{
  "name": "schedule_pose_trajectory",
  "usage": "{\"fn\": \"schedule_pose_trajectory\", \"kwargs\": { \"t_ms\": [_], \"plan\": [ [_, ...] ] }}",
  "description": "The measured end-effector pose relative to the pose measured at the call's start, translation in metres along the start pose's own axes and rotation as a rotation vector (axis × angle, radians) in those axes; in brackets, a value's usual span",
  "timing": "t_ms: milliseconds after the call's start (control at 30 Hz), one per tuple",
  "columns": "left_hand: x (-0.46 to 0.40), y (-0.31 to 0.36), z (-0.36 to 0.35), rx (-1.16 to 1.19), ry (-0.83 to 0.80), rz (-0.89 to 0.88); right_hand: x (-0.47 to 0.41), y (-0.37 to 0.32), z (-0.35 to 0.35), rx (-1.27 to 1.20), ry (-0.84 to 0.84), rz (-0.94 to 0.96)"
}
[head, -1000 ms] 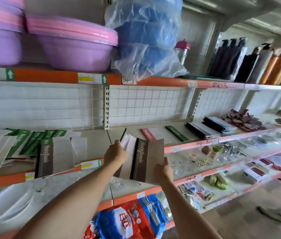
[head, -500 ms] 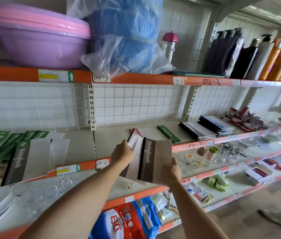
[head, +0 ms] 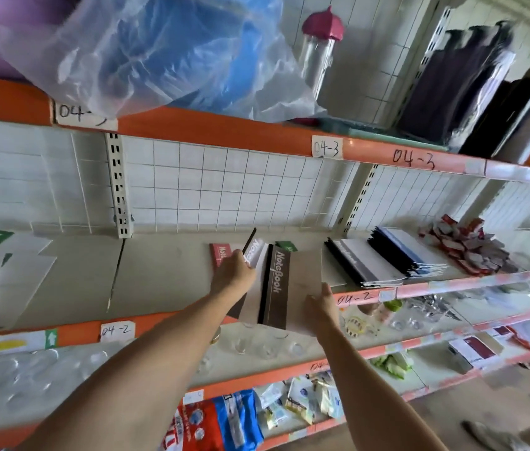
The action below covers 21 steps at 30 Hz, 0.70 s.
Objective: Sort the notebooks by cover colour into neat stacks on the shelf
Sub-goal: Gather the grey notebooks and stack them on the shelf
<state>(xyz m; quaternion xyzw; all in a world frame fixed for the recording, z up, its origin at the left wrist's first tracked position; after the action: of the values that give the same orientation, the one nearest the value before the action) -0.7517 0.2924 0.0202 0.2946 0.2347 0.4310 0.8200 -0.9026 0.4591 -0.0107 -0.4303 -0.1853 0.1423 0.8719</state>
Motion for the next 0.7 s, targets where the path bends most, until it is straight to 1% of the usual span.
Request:
{"fn": "schedule_pose_trajectory", "kwargs": {
  "t_ms": [133,300,433,500,600,700],
  "plan": [
    [-0.032,0.017,-0.026,-0.017,-0.018,-0.022,-0.043,0.002,0.011,0.015,-0.007,-0.004],
    [-0.042,0.045,-0.057,-0.071,-0.054,-0.024,-0.075,0.023,0.033,-0.012,-0.001,-0.025],
    [-0.059,0.068,-0.069,-0.083,-0.044,-0.035,-0.111,0.013,0.059,0.108,0.021,0.020],
    [-0.066,0.075,-0.077,-0.097,-0.032,-0.023,-0.126,0.010,0.069,0.129,0.023,0.041],
    [-0.075,0.086,-0.092,-0.108,-0.004,0.004,-0.153,0.008,0.077,0.104,-0.005,0.050],
    [-0.086,0.103,-0.108,-0.120,0.015,0.013,-0.208,0.017,0.090,0.050,0.016,0.095]
  ]
}}
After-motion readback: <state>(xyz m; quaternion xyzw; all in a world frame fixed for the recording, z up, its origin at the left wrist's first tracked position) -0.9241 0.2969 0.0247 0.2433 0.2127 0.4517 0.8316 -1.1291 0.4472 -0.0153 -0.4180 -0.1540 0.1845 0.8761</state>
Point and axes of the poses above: each hand's wrist, its own x-axis away from the middle knuckle, its own z-axis out of the back of the hand, y = z × x, the point moved 6 cm from there along -x, towards the middle knuckle, and after that the axes turned 8 degrees about -z, right-handed, at the moved point
